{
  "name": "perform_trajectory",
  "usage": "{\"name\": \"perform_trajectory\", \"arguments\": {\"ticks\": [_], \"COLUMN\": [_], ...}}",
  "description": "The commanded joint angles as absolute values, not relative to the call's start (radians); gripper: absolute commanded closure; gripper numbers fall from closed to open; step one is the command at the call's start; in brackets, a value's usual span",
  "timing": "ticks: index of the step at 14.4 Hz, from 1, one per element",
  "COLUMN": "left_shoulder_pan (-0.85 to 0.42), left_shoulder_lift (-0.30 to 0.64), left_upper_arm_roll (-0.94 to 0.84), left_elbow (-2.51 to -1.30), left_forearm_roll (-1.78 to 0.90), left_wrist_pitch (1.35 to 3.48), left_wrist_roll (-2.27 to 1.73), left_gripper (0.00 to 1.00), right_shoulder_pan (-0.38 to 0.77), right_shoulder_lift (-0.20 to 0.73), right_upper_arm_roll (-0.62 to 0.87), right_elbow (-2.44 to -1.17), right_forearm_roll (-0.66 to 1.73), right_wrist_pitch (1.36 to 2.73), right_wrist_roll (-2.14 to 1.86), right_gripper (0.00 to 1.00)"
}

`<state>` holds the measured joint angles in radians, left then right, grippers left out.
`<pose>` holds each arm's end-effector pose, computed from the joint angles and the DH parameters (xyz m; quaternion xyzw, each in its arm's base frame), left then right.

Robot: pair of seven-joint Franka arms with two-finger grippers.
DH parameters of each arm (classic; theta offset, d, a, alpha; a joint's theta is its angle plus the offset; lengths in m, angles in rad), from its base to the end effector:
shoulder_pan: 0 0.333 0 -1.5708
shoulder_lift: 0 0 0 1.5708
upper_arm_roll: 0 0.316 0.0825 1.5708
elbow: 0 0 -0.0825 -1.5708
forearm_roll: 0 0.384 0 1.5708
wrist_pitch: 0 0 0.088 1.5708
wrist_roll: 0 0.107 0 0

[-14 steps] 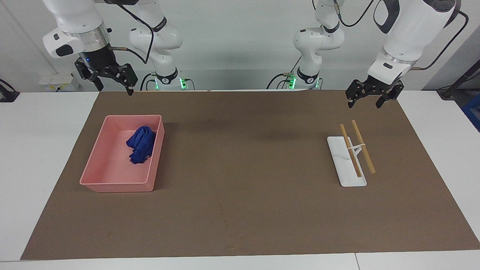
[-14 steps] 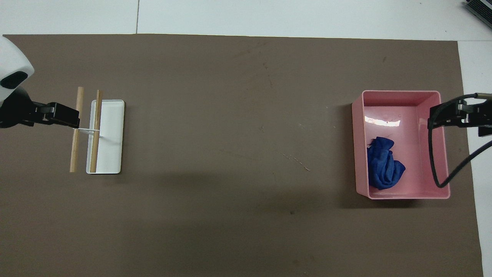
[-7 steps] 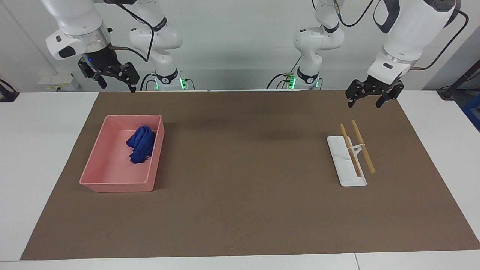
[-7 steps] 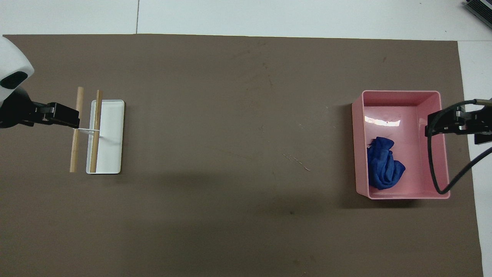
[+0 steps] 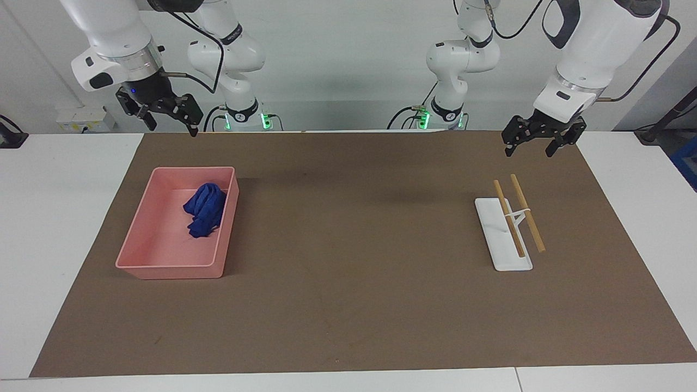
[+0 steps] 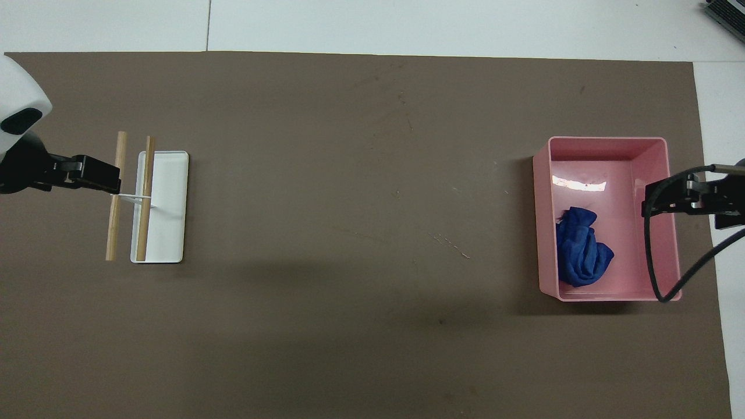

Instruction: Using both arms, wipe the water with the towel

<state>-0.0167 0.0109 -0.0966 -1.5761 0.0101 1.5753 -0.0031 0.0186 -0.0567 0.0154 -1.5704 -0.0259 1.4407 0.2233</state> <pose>0.5545 -0.0617 0.6164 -0.9985 0.0551 0.0056 0.0049 0.5229 0.0150 0.6444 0.9947 -0.0957 -0.0345 0.0179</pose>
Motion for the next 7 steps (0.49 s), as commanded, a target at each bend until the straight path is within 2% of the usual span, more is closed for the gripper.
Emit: {"name": "perform_trajectory", "arguments": {"ticks": [1, 7], "left_shoulder_pan": [-0.014, -0.014], "left_shoulder_lift": [-0.014, -0.014], "left_upper_arm_roll": [-0.095, -0.095], "left_elbow": [-1.605, -1.605], "left_forearm_roll": [0.005, 0.005], "left_wrist_pitch": [1.583, 1.582], "left_wrist_roll": [-0.006, -0.006], "left_gripper": [0.0, 0.0], "right_shoulder_pan": [0.012, 0.012], "right_shoulder_lift": [-0.092, -0.092], "right_upper_arm_roll": [0.015, 0.017], "right_elbow": [-1.623, -1.623], "right_forearm_roll": [-0.031, -0.017], "right_wrist_pitch": [1.48, 1.48], "right_wrist_roll": [0.206, 0.192], "right_gripper": [0.0, 0.0]}}
